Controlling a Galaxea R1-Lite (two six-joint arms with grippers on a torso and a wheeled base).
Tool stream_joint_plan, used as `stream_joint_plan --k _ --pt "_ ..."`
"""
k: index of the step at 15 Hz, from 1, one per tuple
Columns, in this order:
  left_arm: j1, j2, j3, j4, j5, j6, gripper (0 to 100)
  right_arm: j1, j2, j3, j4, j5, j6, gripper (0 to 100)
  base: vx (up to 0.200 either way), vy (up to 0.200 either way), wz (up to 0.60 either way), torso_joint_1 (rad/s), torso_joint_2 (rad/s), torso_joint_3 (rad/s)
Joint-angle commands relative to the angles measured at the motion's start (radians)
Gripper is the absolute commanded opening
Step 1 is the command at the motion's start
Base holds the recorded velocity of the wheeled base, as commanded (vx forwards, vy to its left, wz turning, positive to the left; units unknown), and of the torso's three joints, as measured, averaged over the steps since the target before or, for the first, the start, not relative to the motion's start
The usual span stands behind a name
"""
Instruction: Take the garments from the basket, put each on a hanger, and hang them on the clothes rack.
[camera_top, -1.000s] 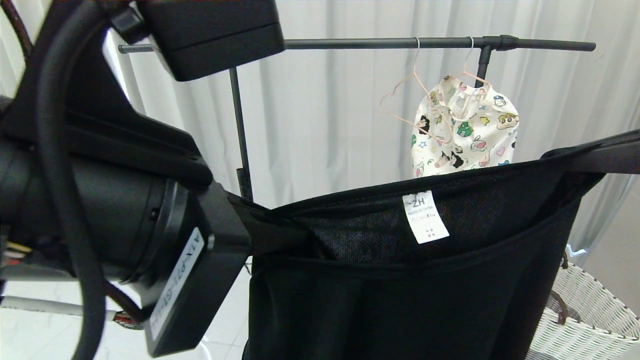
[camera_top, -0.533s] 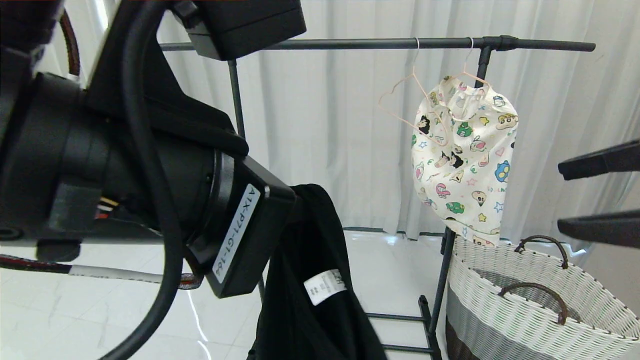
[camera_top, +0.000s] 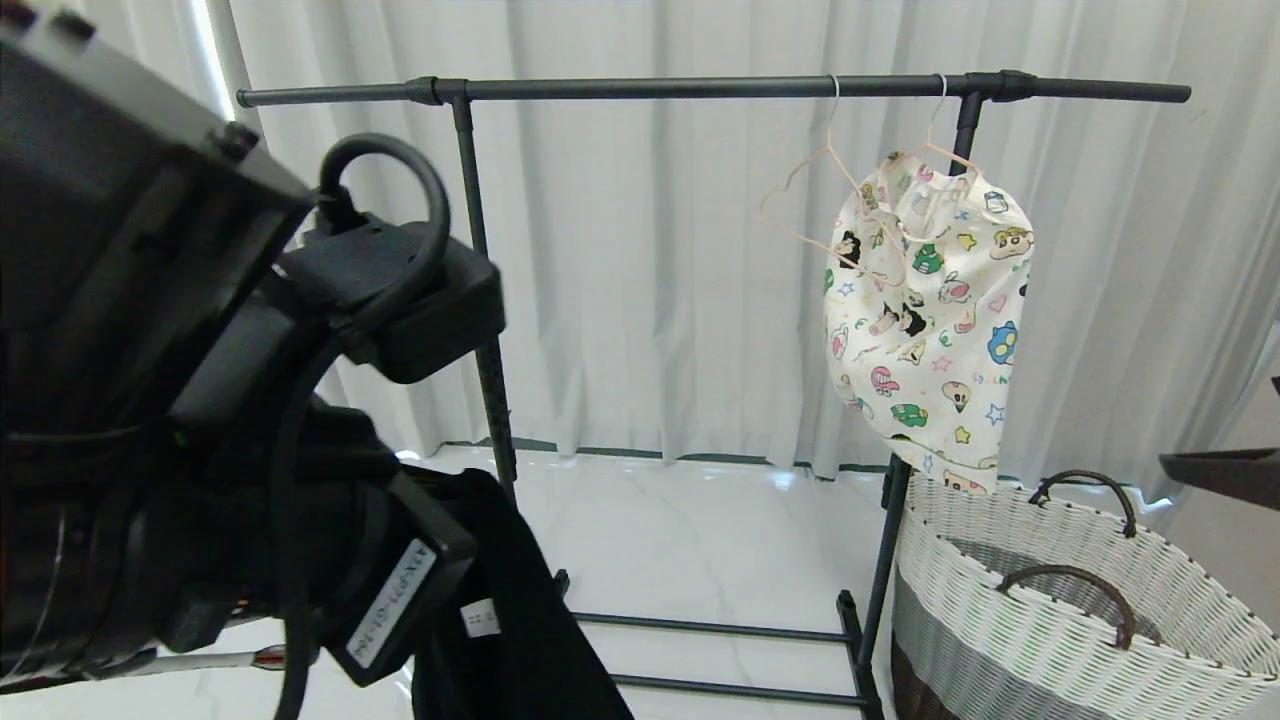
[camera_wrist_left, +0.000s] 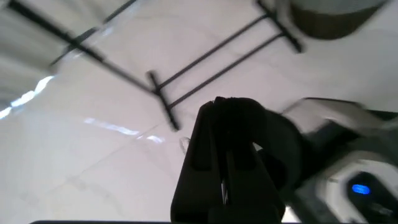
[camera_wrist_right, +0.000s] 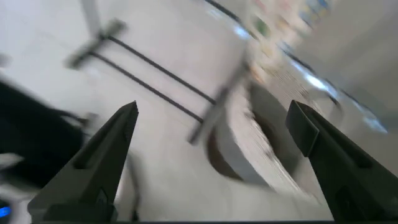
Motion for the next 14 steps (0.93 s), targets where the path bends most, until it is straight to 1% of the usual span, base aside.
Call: stream_joint_plan --k 1,2,4,5,7,8,9,12,14 --pt "0.049 -0.090 0.082 0.000 0.063 -0.001 0 -0.027 -0.007 0.086 -0.008 -0.073 0.000 100 0.000 0.000 0.00 0.000 0.00 0.000" --pt "0.072 -0.105 0.090 0.000 0.070 -0.001 0 -0.033 -0.010 0.098 -0.010 -0.080 0.002 100 0.000 0.000 0.00 0.000 0.00 0.000" --pt "0.115 -0.135 0.108 0.000 0.070 -0.001 0 -0.050 -0.007 0.124 -0.067 -0.047 0.011 100 0.000 0.000 0.00 0.000 0.00 0.000" --pt "0.121 -0.147 0.116 0.000 0.070 -0.001 0 -0.063 -0.001 0.131 -0.117 -0.022 0.023 100 0.000 0.000 0.00 0.000 0.00 0.000" --pt "0.129 -0.167 0.129 0.000 0.070 -0.001 0 -0.086 0.012 0.126 -0.150 -0.010 0.035 100 0.000 0.000 0.00 0.026 -0.07 -0.052" --pt "0.130 -0.170 0.131 0.000 0.070 -0.001 0 -0.091 0.012 0.126 -0.150 -0.007 0.035 100 0.000 0.000 0.00 0.061 -0.18 -0.212" --pt "0.135 -0.177 0.139 0.000 0.070 -0.001 0 -0.116 0.010 0.126 -0.150 0.027 0.035 100 0.000 0.000 0.00 0.027 -0.31 -0.246" --pt "0.142 -0.179 0.137 0.000 0.070 -0.001 0 -0.129 0.010 0.126 -0.153 0.033 0.037 100 0.000 0.000 0.00 0.152 -0.47 -0.277" --pt "0.165 -0.177 0.137 -0.001 0.071 -0.001 0 -0.131 0.015 0.128 -0.185 0.033 0.051 100 0.000 0.000 0.00 0.181 -0.46 -0.286"
